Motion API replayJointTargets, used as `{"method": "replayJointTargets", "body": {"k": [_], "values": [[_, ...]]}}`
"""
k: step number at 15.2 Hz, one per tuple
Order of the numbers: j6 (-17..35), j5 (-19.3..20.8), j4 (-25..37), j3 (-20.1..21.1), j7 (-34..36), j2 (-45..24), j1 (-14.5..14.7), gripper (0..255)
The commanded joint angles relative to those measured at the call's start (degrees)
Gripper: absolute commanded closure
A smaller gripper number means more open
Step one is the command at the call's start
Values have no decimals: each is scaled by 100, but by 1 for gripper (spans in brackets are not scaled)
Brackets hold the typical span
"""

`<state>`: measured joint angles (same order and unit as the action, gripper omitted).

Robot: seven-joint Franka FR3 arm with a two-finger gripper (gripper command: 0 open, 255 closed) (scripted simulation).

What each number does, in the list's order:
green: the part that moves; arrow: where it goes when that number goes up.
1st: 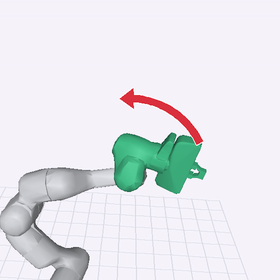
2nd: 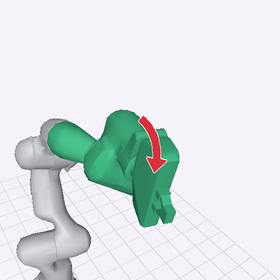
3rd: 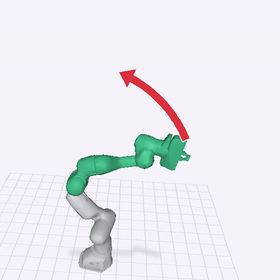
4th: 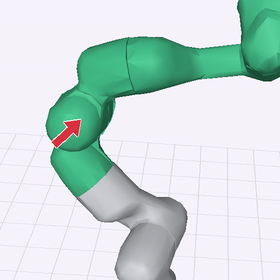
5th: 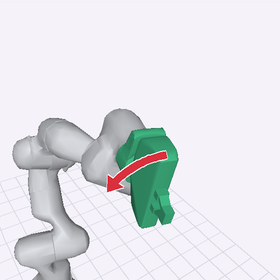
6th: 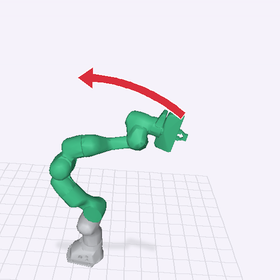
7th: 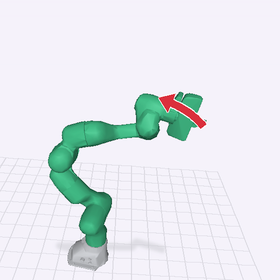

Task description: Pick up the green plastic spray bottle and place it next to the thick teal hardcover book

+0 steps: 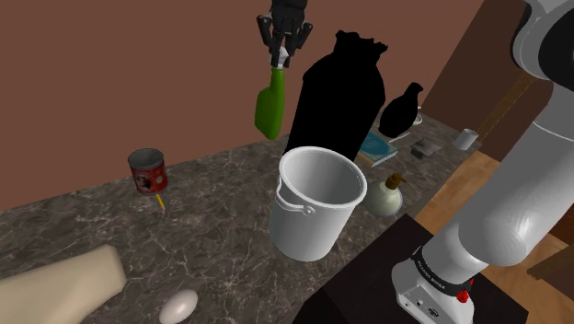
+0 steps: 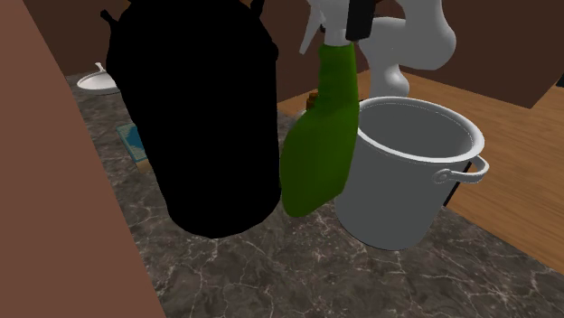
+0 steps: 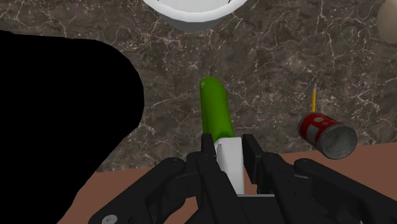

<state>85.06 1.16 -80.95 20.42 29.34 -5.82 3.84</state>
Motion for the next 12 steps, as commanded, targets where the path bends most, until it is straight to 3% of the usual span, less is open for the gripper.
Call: {"method": "replayJointTargets", "body": {"k": [1, 12], "values": [[-197, 24, 260, 9, 17, -69, 17, 255], [-1344, 267, 1996, 77, 149, -692, 214, 255]]}}
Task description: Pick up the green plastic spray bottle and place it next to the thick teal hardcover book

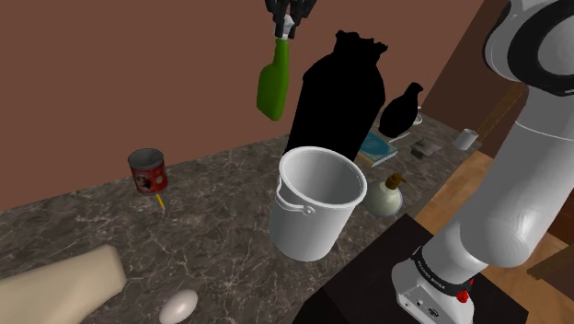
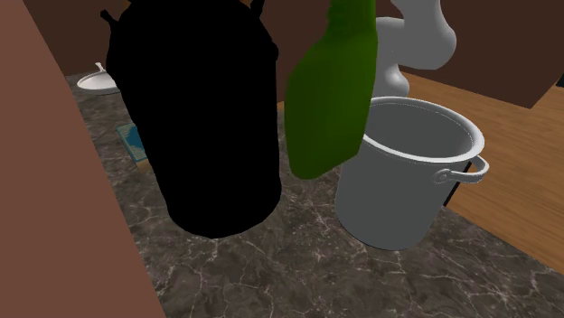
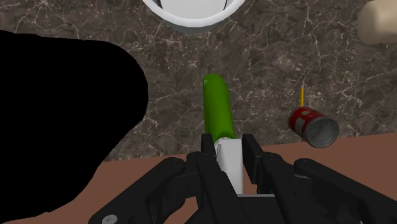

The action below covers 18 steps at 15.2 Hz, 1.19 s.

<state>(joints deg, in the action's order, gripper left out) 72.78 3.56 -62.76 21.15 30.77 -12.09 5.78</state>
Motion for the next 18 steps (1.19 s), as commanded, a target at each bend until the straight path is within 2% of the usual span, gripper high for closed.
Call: {"method": "replayJointTargets", "body": {"k": [1, 6, 8, 11, 18], "values": [[-243, 64, 386, 12, 21, -153, 54, 255], [-972, 316, 1665, 40, 95, -725, 316, 255], [-643, 41, 715, -30, -185, -76, -98, 255], [-373, -241, -238, -213, -645, 645, -527, 255], [-122, -548, -1625, -803, -1747, 1815, -1134, 255]]}}
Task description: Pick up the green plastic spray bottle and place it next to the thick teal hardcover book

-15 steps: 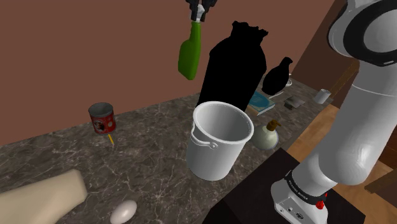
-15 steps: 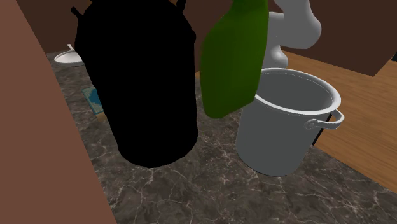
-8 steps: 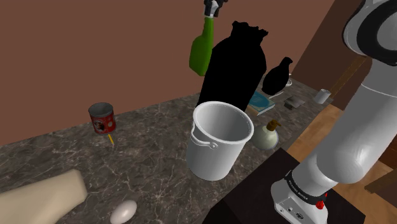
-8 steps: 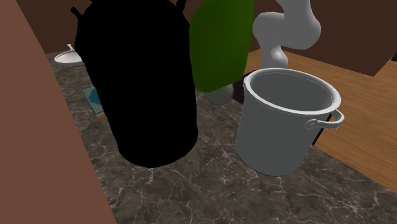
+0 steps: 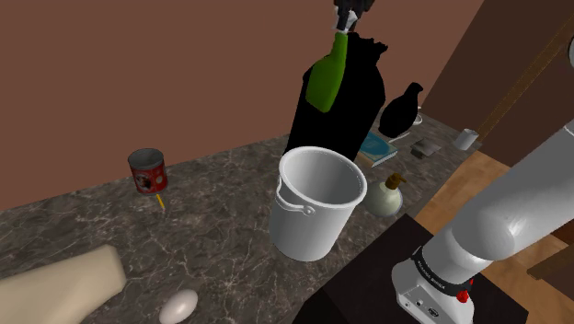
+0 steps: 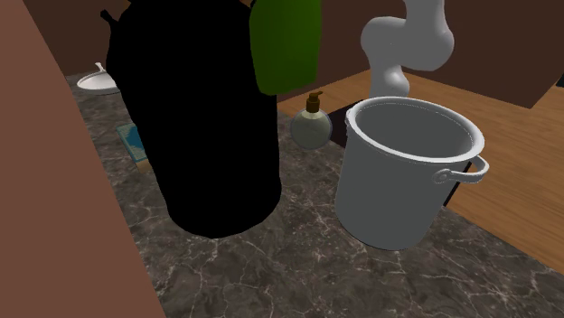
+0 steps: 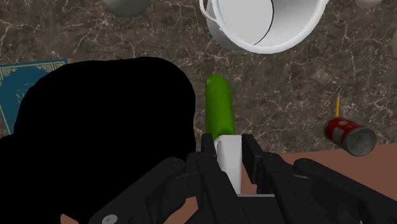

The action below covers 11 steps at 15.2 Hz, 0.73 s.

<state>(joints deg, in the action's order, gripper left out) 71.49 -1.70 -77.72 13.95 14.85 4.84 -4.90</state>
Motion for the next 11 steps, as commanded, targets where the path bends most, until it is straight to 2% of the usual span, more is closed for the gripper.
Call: {"method": "replayJointTargets", "body": {"k": [1, 11], "values": [[20, -36, -271, -174, -311, 249, -132, 255], [54, 90, -1184, -1115, -1836, 1108, -678, 255]]}}
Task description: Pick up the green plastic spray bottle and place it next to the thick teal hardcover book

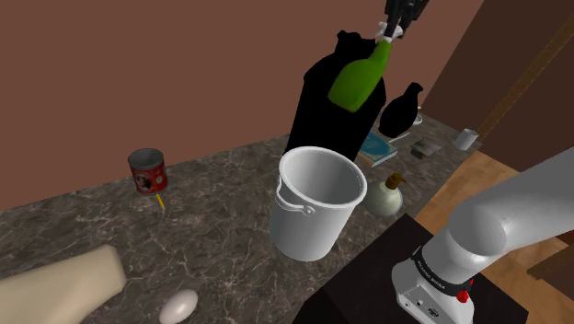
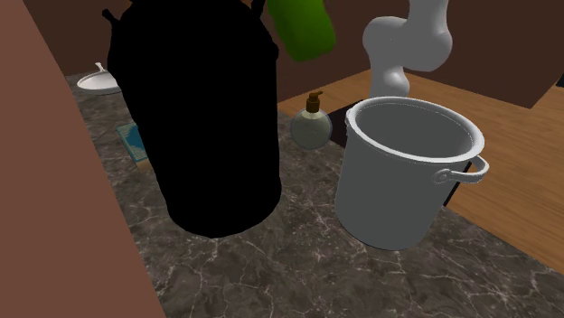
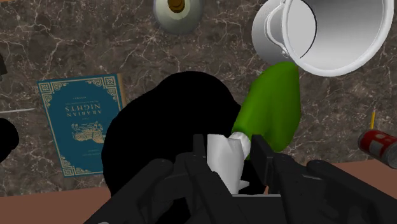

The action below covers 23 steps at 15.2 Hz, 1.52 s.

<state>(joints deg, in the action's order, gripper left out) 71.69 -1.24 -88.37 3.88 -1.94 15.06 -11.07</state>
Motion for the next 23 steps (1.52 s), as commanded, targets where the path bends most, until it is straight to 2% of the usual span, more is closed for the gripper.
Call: {"method": "replayJointTargets", "body": {"k": [1, 12, 23], "values": [[33, 75, -166, -204, -308, 135, -111, 255], [26, 462, -237, -1298, -1983, 242, -630, 255], [27, 609, 552, -2491, -3759, -477, -1159, 255]]}}
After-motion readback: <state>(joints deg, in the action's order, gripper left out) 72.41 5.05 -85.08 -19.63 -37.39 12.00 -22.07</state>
